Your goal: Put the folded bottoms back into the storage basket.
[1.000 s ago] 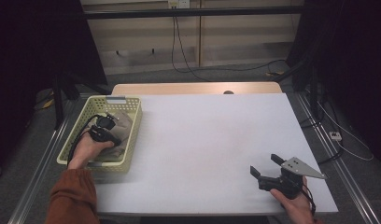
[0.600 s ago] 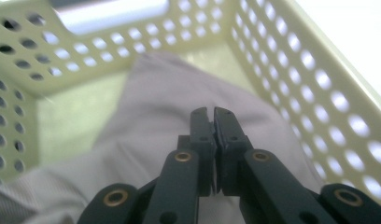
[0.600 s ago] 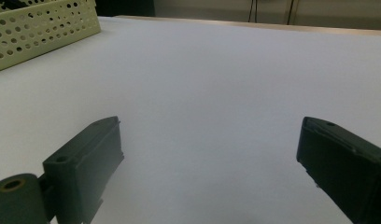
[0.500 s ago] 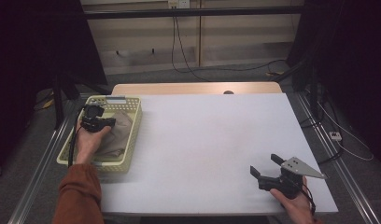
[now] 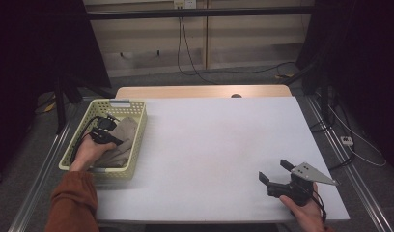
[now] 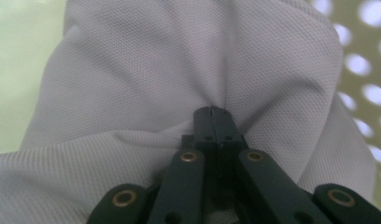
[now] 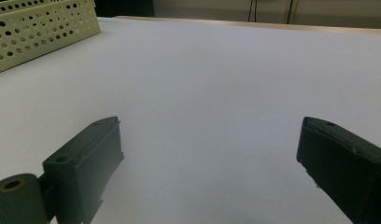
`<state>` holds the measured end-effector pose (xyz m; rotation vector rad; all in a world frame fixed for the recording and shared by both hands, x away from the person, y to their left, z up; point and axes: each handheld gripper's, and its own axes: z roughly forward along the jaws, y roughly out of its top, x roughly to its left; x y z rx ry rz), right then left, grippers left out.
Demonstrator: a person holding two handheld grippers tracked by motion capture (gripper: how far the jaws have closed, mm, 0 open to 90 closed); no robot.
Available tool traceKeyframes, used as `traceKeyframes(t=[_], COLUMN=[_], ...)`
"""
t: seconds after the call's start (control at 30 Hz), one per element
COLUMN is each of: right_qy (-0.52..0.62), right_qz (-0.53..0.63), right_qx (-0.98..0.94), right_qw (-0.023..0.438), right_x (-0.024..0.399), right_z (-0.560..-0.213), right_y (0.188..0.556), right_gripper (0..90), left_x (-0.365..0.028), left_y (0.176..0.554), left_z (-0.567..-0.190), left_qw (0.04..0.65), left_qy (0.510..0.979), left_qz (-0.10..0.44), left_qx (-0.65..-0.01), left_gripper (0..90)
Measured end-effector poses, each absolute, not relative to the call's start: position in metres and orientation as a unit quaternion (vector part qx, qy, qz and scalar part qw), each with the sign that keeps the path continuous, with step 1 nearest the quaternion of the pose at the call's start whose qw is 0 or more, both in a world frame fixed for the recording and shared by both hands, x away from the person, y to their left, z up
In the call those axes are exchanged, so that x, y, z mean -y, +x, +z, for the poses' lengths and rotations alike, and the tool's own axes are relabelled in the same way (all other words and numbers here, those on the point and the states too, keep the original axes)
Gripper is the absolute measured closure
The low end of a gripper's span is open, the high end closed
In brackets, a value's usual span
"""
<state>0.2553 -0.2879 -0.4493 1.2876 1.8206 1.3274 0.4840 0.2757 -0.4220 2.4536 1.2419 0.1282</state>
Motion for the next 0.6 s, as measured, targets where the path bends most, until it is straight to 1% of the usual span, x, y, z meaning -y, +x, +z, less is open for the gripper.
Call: traceKeyframes(t=[0.07, 0.2, 0.27, 0.3, 0.43, 0.53, 0.6], right_qy=[0.477, 0.479, 0.479, 0.479, 0.479, 0.479, 0.479], right_qz=[0.493, 0.491, 0.492, 0.492, 0.491, 0.491, 0.491], right_qx=[-0.676, -0.675, -0.676, -0.676, -0.676, -0.676, -0.676], right_qw=[0.270, 0.269, 0.269, 0.269, 0.269, 0.269, 0.268], right_x=[0.288, 0.287, 0.287, 0.286, 0.286, 0.287, 0.287], right_z=[-0.449, -0.450, -0.450, -0.450, -0.450, -0.450, -0.450], right_y=[0.255, 0.256, 0.256, 0.256, 0.257, 0.257, 0.257], right_gripper=[6.3, 6.3, 6.3, 6.3, 6.3, 6.3, 6.4], left_x=[-0.276, -0.277, -0.274, -0.271, -0.258, -0.254, -0.256], left_y=[0.483, 0.490, 0.495, 0.498, 0.508, 0.514, 0.516], left_z=[-0.422, -0.424, -0.423, -0.423, -0.425, -0.427, -0.429], left_qw=[0.195, 0.210, 0.196, 0.185, 0.171, 0.181, 0.194], left_qy=[0.883, 0.872, 0.875, 0.876, 0.875, 0.871, 0.864], left_qz=[0.057, 0.058, 0.063, 0.080, 0.114, 0.131, 0.132], left_qx=[-0.424, -0.438, -0.439, -0.439, -0.439, -0.439, -0.445], left_gripper=[90.0, 90.0, 90.0, 90.0, 90.0, 90.0, 90.0])
